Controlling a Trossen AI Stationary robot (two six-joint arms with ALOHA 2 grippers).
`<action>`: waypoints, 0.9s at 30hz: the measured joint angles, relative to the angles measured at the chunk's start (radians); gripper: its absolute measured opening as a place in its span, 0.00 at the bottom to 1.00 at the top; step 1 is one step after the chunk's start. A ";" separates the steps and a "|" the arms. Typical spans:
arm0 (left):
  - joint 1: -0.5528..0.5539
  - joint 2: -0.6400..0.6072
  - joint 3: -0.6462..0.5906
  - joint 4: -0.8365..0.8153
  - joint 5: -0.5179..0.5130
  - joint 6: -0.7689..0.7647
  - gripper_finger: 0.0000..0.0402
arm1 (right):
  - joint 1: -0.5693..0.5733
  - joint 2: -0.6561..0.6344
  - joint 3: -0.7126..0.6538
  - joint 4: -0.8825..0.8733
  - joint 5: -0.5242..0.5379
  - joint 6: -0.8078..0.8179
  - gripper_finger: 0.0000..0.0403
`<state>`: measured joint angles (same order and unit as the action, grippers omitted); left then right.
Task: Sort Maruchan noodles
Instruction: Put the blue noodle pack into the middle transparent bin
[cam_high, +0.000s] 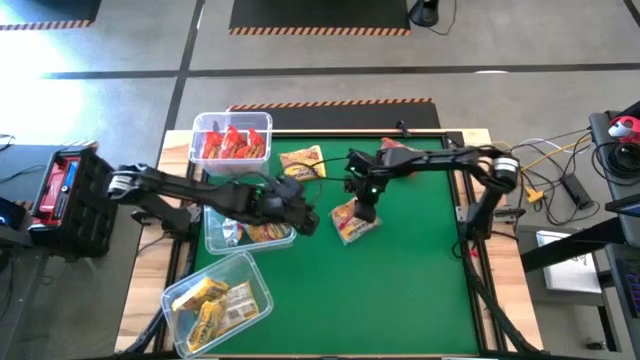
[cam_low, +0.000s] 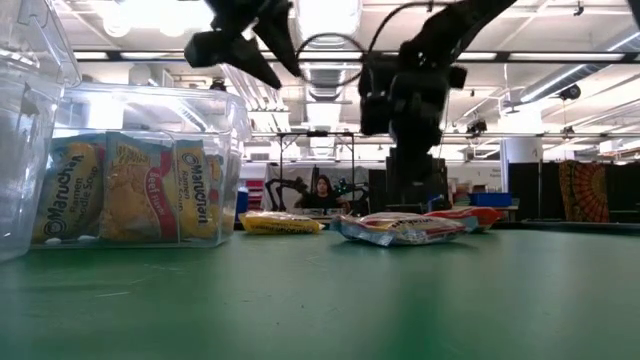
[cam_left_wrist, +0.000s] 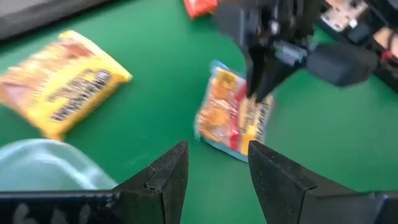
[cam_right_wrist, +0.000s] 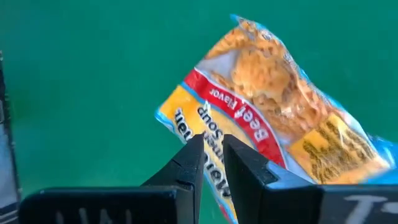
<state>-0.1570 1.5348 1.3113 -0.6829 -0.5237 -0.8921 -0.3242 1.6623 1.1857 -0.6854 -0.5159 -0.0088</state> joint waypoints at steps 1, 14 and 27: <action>-0.005 0.018 0.000 0.021 0.009 0.000 0.37 | 0.011 -0.021 -0.013 0.002 0.023 0.012 0.13; -0.046 0.172 0.000 0.219 0.029 -0.122 0.37 | 0.052 -0.172 -0.355 0.302 0.332 0.158 0.13; -0.078 0.254 0.002 0.539 0.021 -0.326 0.37 | 0.053 -0.187 -0.495 0.387 0.333 0.102 0.13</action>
<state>-0.2349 1.7889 1.3136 -0.1438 -0.5022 -1.2184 -0.2710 1.4756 0.6904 -0.2979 -0.1824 0.0937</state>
